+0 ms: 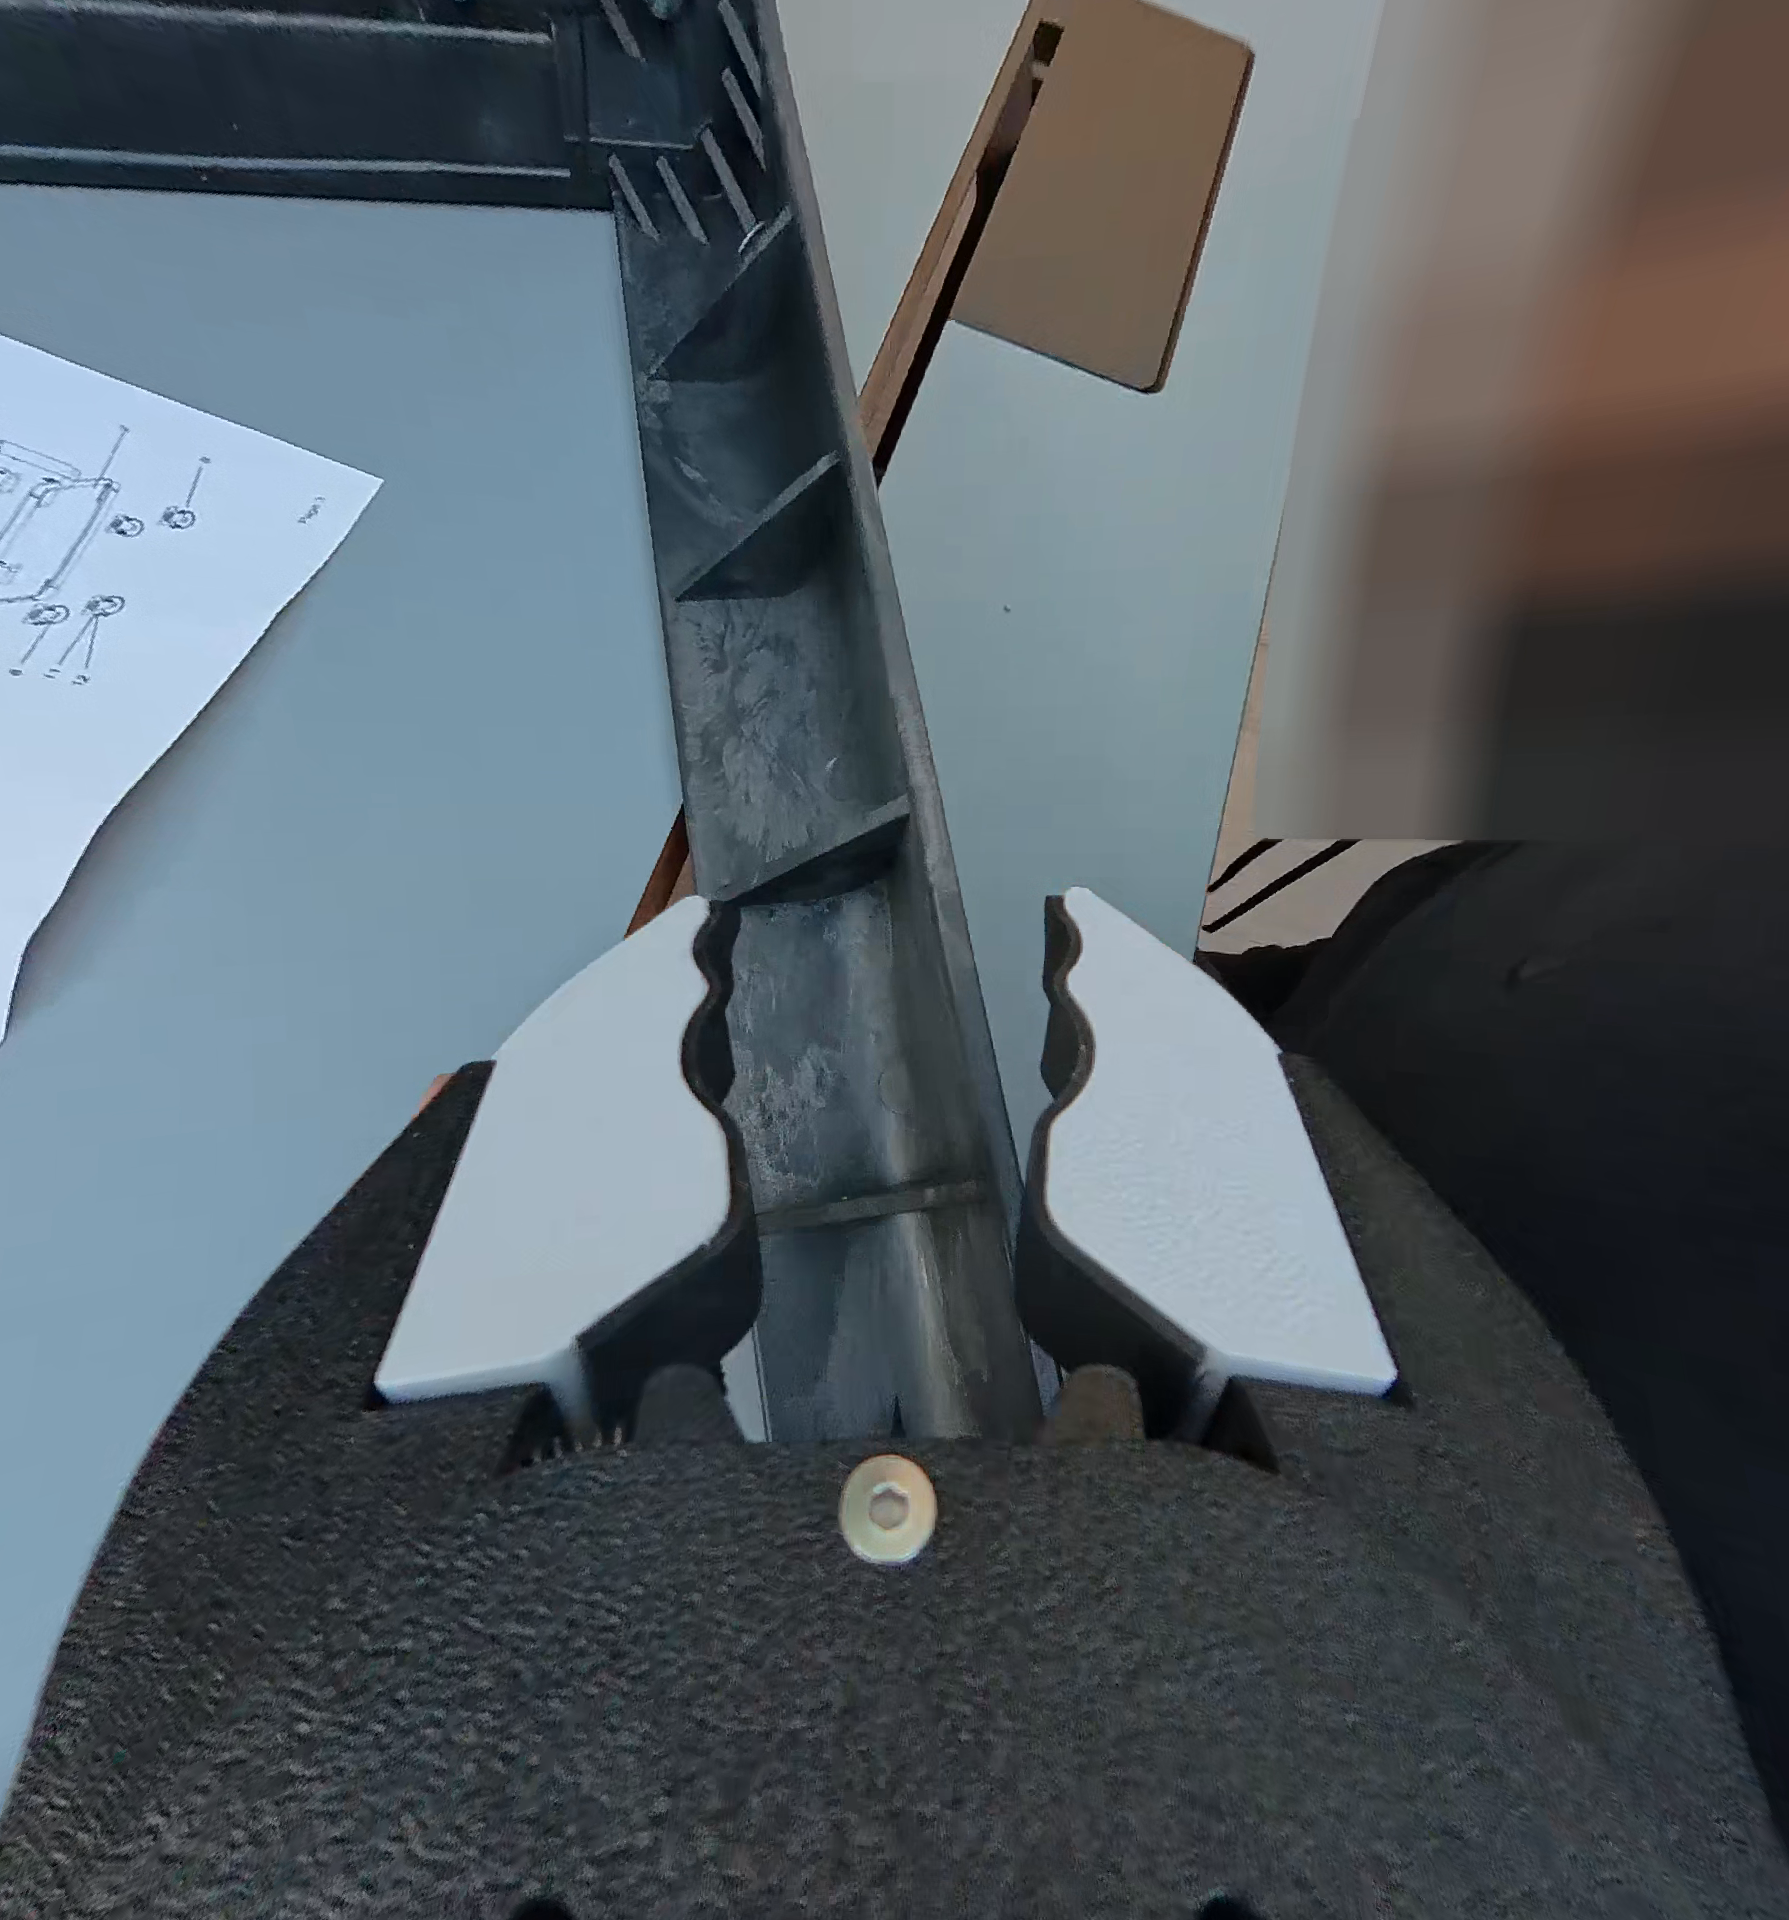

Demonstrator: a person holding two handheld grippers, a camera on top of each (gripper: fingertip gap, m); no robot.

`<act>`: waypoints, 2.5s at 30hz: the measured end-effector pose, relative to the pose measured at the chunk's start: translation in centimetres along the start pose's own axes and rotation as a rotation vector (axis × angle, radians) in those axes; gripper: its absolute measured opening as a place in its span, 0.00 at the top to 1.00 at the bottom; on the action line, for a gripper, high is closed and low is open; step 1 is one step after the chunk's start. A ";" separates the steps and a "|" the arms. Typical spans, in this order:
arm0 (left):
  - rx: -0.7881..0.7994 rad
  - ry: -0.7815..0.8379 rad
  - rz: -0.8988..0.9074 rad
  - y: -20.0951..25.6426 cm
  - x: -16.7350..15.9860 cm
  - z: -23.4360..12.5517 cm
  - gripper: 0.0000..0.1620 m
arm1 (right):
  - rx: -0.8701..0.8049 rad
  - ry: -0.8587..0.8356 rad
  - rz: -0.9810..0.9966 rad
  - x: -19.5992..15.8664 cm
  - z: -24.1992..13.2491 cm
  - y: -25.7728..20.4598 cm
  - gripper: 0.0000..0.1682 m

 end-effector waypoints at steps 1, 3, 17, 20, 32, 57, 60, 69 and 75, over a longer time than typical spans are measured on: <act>0.011 -0.011 0.000 0.0 0.3 0.5 0.64 | 0.006 -0.007 -0.003 0.0 0.6 0.0 0.69; 0.031 -0.021 0.005 -0.2 0.8 1.4 0.64 | -0.004 -0.027 -0.046 -0.1 1.5 0.0 0.70; 0.038 -0.071 0.042 -0.9 2.0 5.0 0.65 | 0.014 0.033 -0.040 -0.1 2.3 0.1 0.91; 0.028 -0.087 0.049 -0.8 1.9 5.3 0.65 | -0.002 0.034 -0.034 -0.3 2.1 0.0 0.90; 0.023 -0.090 0.040 -1.1 1.7 5.6 0.65 | 0.022 0.022 -0.033 -0.6 1.7 0.1 0.92; -0.123 0.030 0.053 -1.8 2.2 5.6 0.66 | 0.123 -0.028 -0.089 -1.8 -4.9 3.4 0.86; -0.117 -0.014 0.076 -1.3 2.0 6.3 0.66 | 0.111 -0.032 -0.102 -2.5 -3.5 2.1 0.85; -0.075 -0.036 0.085 -1.2 2.4 6.9 0.66 | 0.123 -0.033 -0.154 -2.0 -1.4 3.3 0.81; -0.071 -0.054 0.071 -1.5 2.0 7.5 0.66 | 0.190 -0.054 -0.171 -1.9 -0.6 3.4 0.81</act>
Point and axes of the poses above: each gripper's, where its closed fingertips meet, z out along the fingers, x out of its top, y = z × x across the jaws, the point moved 10 cm from there along -z, back along the fingers, and after that the axes turned 14 degrees about y, right-handed, at the moved point
